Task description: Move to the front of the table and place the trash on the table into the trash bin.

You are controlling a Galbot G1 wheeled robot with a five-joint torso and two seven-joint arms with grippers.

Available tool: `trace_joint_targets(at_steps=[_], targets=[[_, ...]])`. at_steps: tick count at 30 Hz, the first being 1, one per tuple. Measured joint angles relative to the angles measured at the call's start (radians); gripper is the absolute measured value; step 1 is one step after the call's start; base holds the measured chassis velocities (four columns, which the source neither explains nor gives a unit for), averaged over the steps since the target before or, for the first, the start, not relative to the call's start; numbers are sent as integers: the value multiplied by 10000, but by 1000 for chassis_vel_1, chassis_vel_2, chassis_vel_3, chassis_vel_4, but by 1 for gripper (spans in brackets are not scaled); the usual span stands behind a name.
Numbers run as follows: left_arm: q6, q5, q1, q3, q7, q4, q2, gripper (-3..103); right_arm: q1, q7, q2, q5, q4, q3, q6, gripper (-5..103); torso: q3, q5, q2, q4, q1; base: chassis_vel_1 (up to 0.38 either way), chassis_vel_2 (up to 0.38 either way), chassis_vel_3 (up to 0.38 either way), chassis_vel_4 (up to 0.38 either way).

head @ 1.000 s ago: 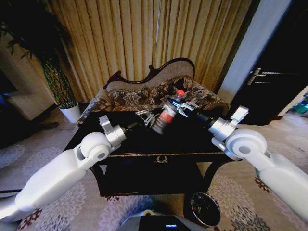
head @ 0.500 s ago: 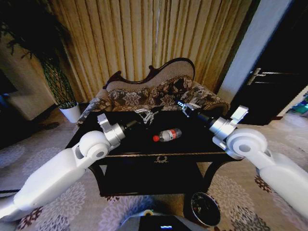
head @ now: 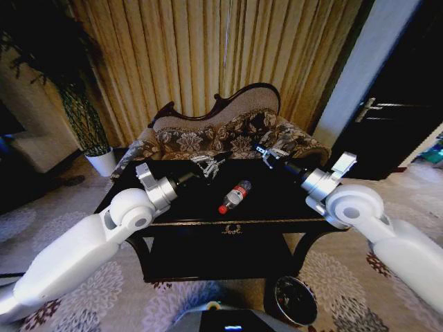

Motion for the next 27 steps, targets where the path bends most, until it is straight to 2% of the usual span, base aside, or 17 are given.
trace_joint_targets(at_steps=[22, 23, 24, 25, 26, 27], targets=[[-14, -96, 473, -504, -81, -210, 206, 0, -71, -2, 31, -152, -14, 5, 21, -2, 0, 0, 0, 0, 0, 0, 0, 0, 0], [-6, -127, 519, -606, -184, -236, 252, -1, -84, -3, 37, -165, -14, 20, 20, 3, 0, 0, 0, 0, 0, 0, 0, 0, 0], [15, -142, 574, -674, -249, -256, 282, 4, -98, -3, 38, -180, -14, 28, 21, 3, 0, 0, 0, 0, 0, 0, 0, 0, 0], [15, -142, 574, -674, -249, -256, 282, 4, -98, -3, 38, -180, -14, 28, 21, 3, 0, 0, 0, 0, 0, 0, 0, 0, 0], [45, -147, 675, -744, -347, -292, 313, 10, -117, -2, 38, -207, -14, 31, 21, 14, 0, 0, 0, 0, 0, 0, 0, 0, 0], [45, -147, 675, -744, -347, -292, 313, 10, -117, -2, 38, -207, -14, 31, 21, 14, 0, 0, 0, 0, 0, 0, 0, 0, 0]])
